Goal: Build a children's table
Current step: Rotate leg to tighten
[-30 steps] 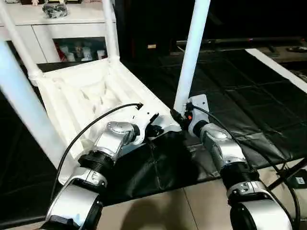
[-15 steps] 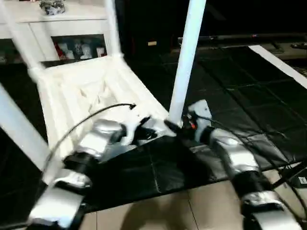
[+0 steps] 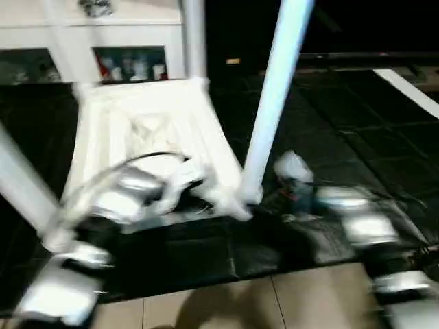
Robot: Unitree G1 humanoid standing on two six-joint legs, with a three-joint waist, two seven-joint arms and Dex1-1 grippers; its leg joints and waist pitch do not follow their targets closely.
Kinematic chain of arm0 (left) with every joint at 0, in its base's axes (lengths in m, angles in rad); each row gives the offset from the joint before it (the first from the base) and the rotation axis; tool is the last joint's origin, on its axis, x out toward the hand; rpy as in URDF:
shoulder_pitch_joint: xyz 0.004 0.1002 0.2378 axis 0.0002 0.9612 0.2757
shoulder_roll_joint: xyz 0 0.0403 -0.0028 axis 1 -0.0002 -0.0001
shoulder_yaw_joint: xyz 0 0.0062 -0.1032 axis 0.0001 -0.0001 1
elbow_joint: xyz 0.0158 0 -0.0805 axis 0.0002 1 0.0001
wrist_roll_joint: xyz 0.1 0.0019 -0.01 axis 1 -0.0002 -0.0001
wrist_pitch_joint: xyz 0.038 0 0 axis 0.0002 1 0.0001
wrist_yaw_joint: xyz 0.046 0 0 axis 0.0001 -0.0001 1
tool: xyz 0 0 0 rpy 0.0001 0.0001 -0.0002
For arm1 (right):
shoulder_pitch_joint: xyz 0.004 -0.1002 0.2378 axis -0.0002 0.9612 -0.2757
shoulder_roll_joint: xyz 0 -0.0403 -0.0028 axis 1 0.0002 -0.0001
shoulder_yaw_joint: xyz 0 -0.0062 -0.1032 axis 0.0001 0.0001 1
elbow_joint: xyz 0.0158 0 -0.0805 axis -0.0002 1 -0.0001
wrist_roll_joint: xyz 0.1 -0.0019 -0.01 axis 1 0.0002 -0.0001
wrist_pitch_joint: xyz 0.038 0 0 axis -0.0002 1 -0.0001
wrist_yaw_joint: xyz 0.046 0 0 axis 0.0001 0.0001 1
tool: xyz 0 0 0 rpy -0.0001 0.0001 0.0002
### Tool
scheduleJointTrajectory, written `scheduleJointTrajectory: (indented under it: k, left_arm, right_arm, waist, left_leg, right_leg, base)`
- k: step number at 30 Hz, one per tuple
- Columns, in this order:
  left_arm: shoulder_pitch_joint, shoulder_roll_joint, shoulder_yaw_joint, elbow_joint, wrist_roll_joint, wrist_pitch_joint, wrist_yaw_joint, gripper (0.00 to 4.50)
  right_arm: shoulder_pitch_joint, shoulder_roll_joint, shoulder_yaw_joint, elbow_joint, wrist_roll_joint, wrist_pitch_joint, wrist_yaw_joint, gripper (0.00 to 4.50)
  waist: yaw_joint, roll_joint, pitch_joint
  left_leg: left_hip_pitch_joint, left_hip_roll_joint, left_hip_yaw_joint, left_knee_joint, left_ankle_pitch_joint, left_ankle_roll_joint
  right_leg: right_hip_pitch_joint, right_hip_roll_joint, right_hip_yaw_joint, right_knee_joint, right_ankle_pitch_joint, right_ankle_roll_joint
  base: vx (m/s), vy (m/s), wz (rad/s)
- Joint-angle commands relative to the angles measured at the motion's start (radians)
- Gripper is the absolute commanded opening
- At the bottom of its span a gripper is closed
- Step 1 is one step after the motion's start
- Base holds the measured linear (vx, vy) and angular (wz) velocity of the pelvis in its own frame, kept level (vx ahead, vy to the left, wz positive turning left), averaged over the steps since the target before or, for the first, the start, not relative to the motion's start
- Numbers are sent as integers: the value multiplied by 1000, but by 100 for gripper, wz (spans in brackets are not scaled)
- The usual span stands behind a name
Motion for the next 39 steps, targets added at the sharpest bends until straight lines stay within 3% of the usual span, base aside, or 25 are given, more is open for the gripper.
scheduleJointTrajectory:
  k: [1, 3, 9, 16, 18, 20, 33, 39]
  left_arm:
    - [-15, -32, -58, -24, -4, -28, -71, 0]
    - [-17, -31, -62, -23, -5, -31, -75, 0]
    - [-23, -31, -71, -10, -6, -53, -103, 0]
    - [-25, -29, -76, 1, -3, -77, -131, 0]
    - [-26, -28, -78, 5, -2, -81, -128, 0]
    - [-27, -28, -79, 7, -1, -82, -125, 0]
    - [-29, -27, -77, 22, 7, -88, -117, 0]
    - [-34, -84, -23, 24, -14, 27, 36, 0]
  right_arm:
    - [-30, 7, 17, 17, 7, -10, 54, 404]
    - [-37, 3, 16, 26, 7, -9, 65, 404]
    - [-57, -9, 23, 44, 25, -2, 134, 404]
    - [-74, -18, 44, 75, 36, 12, 235, 344]
    - [-81, -19, 46, 88, 32, 17, 249, 344]
    - [-84, -18, 46, 96, 30, 16, 255, 308]
    - [-93, -17, 57, 124, 38, 30, 298, 209]
    - [-44, 12, 36, 75, 39, 89, 173, 204]
  waist:
    - [-1, 2, -61]
    - [6, 3, -61]
    - [13, -2, -62]
    - [20, -2, -67]
    - [23, -2, -67]
    - [23, -2, -67]
    - [25, -1, -67]
    - [26, 1, -60]
  left_leg:
    - [8, 40, 0, -51, -174, 79]
    - [16, 43, 2, -51, -195, 63]
    - [8, 39, 2, -50, -192, 58]
    - [7, 40, 2, -45, -147, 76]
    - [6, 40, 2, -46, -147, 76]
    - [6, 41, 1, -46, -152, 70]
    - [6, 41, 0, -45, -160, 65]
    - [7, 41, -1, -47, -203, 42]
  right_leg:
    - [56, -75, 56, -59, -157, -234]
    - [50, -75, 57, -61, -179, -241]
    - [58, -77, 57, -61, -204, -218]
    - [57, -75, 55, -53, -144, -232]
    - [57, -75, 54, -53, -147, -233]
    - [57, -76, 54, -53, -161, -232]
    - [57, -76, 53, -54, -169, -228]
    - [55, -77, 54, -63, -255, -209]
  base:
    - [0, 0, 0]
    - [0, 0, 0]
    - [0, 0, 0]
    - [0, 0, 0]
    - [0, 0, 0]
    - [0, 0, 0]
    - [0, 0, 0]
    - [0, 0, 0]
